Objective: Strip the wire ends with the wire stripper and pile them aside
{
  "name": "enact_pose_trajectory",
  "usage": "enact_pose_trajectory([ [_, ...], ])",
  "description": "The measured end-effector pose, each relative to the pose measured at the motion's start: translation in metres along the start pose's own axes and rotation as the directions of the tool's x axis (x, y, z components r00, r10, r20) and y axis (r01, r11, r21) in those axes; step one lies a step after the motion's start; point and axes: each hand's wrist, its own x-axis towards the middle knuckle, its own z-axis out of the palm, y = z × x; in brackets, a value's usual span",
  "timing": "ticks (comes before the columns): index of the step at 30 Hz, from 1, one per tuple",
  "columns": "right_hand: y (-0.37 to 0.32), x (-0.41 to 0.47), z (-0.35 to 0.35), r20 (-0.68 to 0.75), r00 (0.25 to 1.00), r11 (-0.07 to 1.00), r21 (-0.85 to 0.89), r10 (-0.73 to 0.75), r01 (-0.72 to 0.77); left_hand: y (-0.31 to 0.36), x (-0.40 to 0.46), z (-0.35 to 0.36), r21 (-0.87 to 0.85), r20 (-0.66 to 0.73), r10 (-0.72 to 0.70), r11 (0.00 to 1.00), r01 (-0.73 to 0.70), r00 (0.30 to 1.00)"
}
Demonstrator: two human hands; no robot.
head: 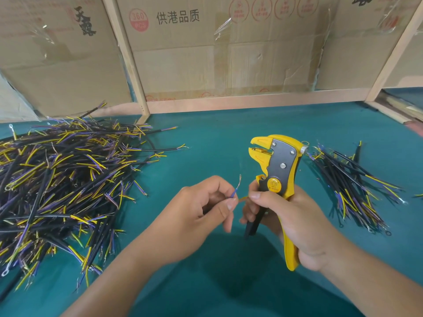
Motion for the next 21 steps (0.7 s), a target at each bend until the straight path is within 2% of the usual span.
enact_pose_trajectory([
  [7, 0.000, 0.001, 0.000, 0.011, 1.000, 1.000, 0.022, 0.001, -0.001, -0.002, 0.000, -0.005, -0.044, 0.003, 0.008, 0.999, -0.007, 1.000],
  [14, -0.006, 0.004, -0.003, -0.043, 0.999, 0.995, 0.102, 0.007, -0.002, -0.005, 0.000, -0.012, -0.054, -0.024, 0.034, 0.998, -0.035, 0.999],
  [17, -0.011, 0.002, -0.003, 0.026, 0.998, 0.985, 0.159, 0.061, -0.065, -0.006, 0.001, -0.013, -0.077, -0.039, 0.034, 0.996, -0.037, 0.999],
  [21, -0.017, 0.000, -0.002, 0.173, 0.968, 0.939, 0.262, 0.181, -0.223, -0.006, 0.002, -0.015, -0.058, -0.079, 0.061, 0.996, -0.066, 0.995],
])
